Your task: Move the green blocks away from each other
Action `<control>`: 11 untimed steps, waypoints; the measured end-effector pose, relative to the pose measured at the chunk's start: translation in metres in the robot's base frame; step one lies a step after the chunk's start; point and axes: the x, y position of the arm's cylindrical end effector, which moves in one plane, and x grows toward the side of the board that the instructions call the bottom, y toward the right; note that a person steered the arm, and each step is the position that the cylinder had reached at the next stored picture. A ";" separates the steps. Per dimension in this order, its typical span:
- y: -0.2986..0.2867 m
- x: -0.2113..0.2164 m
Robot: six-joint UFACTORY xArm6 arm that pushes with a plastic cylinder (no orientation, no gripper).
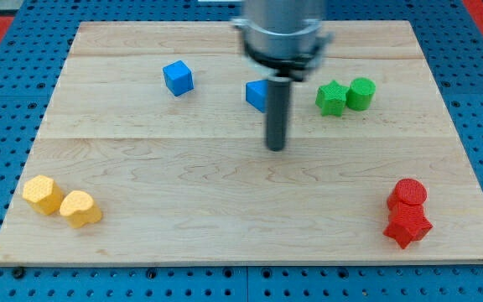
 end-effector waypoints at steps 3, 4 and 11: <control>0.052 -0.124; 0.034 -0.140; 0.150 -0.200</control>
